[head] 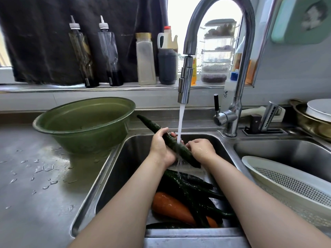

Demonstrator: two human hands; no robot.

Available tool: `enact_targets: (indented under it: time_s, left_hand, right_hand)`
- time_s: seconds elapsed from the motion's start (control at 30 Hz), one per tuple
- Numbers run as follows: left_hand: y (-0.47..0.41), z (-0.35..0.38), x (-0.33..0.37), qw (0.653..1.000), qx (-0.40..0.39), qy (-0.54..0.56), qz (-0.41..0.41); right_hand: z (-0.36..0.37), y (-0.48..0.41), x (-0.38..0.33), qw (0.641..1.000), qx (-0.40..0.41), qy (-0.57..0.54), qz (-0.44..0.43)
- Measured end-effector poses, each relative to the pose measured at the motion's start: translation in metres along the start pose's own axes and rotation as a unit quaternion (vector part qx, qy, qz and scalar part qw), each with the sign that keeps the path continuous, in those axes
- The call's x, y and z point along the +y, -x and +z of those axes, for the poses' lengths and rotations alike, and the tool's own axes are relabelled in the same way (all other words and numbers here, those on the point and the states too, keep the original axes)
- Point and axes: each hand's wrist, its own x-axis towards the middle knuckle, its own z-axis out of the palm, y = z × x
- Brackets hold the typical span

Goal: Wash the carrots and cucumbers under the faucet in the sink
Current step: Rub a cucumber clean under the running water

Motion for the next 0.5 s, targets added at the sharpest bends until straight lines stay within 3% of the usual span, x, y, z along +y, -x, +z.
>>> enact_targets:
  time_s: [0.13, 0.5]
  left_hand:
    - [0.0037, 0.0002, -0.0047, 0.998, 0.005, -0.042, -0.040]
    - [0.0113, -0.0035, -0.0036, 0.991, -0.010, -0.101, -0.089]
  right_hand:
    - [0.0026, 0.0051, -0.0010, 0.996, -0.038, -0.070, 0.046]
    - [0.0056, 0.0061, -0.0015, 0.982, -0.076, -0.171, 0.041]
